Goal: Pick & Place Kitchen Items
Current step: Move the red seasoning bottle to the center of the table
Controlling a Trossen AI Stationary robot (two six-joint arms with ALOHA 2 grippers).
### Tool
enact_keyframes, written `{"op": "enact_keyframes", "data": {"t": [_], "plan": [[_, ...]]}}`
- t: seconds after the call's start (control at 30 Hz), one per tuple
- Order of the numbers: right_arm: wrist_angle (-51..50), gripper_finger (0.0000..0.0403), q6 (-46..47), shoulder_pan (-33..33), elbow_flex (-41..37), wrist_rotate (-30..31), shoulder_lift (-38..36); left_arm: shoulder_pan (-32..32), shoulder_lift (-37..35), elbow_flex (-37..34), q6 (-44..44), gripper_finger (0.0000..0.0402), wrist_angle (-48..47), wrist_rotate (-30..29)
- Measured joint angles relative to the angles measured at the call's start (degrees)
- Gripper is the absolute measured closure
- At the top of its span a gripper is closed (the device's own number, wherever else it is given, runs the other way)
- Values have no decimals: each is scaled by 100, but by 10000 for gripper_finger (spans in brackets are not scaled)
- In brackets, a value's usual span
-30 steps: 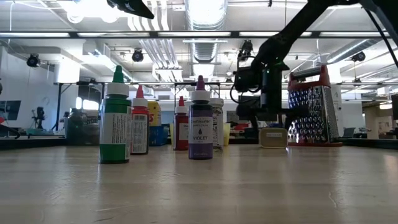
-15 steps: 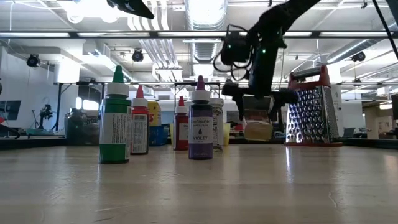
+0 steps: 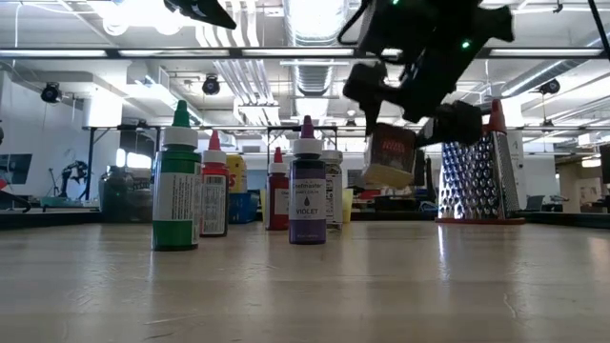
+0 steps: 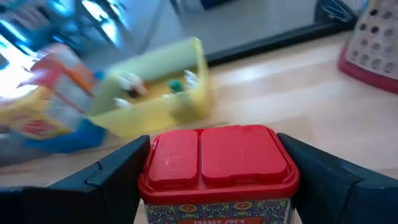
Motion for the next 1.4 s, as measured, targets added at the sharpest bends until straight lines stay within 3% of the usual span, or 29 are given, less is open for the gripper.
{"op": "enact_keyframes", "data": {"t": [0.2, 0.4, 0.53, 0.83, 0.97, 1.23, 1.4], "plan": [[15, 78, 224, 745, 0, 884, -2, 0, 0, 0, 0, 380, 0, 0], [243, 91, -364, 1382, -269, 993, 21, 0, 0, 0, 0, 380, 0, 0], [1049, 89, -828, 1719, -724, 1034, 93, 0, -1, 0, 0, 380, 0, 1], [4894, 84, -3090, 1908, -1675, 1191, 797, 0, 0, 0, 0, 380, -12, 1], [6032, 91, -4113, 1905, -1759, 1219, 1067, 0, 2, 0, 2, 380, -70, 0], [6723, 73, -4893, 1776, -1541, 1354, 1736, -2, 61, 0, 0, 380, -138, 0], [6975, 86, -5078, 1691, -1285, 1466, 2062, -4, 120, 0, 0, 380, -148, 1]]}}
